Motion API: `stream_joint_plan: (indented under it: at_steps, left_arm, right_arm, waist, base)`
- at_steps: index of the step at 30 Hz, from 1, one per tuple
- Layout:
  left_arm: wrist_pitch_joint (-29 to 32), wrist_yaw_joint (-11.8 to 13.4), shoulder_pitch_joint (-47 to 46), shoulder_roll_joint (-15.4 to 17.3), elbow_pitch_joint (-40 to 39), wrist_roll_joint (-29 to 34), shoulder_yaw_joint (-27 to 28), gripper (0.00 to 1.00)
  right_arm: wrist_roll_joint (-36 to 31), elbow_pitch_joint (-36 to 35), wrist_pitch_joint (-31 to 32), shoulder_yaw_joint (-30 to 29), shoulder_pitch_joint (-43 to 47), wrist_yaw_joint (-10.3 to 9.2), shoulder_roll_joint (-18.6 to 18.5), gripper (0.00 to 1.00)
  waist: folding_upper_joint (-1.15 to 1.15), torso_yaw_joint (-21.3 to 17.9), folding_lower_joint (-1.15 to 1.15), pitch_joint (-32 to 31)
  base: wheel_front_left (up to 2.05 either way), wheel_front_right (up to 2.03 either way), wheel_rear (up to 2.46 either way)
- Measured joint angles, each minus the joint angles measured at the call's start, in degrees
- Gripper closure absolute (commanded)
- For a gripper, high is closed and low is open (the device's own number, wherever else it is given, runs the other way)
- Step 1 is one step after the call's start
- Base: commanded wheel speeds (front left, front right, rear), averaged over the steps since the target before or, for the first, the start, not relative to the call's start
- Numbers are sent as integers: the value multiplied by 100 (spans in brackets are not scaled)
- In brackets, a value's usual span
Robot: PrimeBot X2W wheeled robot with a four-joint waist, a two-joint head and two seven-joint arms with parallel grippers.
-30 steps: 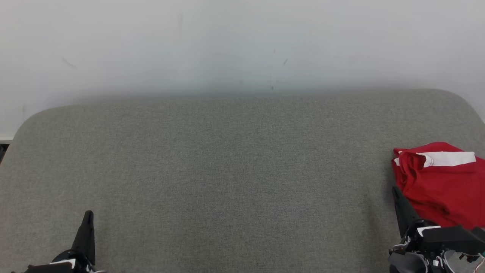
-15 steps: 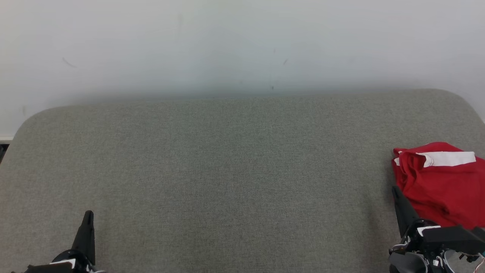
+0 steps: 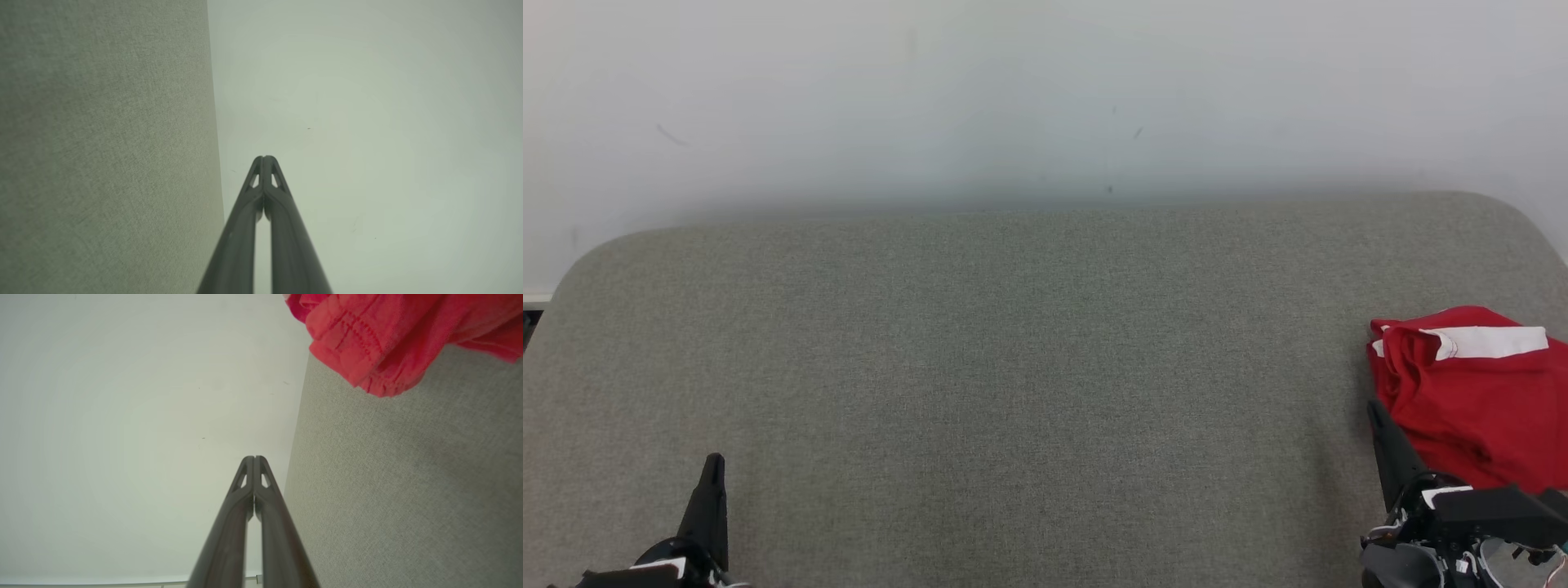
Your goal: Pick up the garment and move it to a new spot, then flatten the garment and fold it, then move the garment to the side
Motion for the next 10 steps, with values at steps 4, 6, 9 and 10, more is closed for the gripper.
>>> stream_joint_plan:
  at_steps: [4, 6, 9, 10]
  left_arm:
    - [0, 0, -1, 0, 0, 0, 0, 100]
    - [0, 0, -1, 0, 1, 0, 0, 100]
    - [0, 0, -1, 0, 1, 0, 0, 100]
    - [0, 0, -1, 0, 2, 0, 0, 100]
  right_arm:
    - [0, 1, 0, 0, -1, 0, 0, 100]
    - [0, 1, 0, 0, -1, 0, 0, 100]
    - [0, 1, 0, 0, -1, 0, 0, 100]
    - [0, 1, 0, 0, -1, 0, 0, 100]
  waist:
    - [0, 0, 0, 0]
    - [0, 0, 0, 0]
    - [0, 0, 0, 0]
    - [0, 0, 0, 0]
  base:
    - [0, 0, 0]
    - [0, 0, 0]
    - [0, 0, 0]
    - [0, 0, 0]
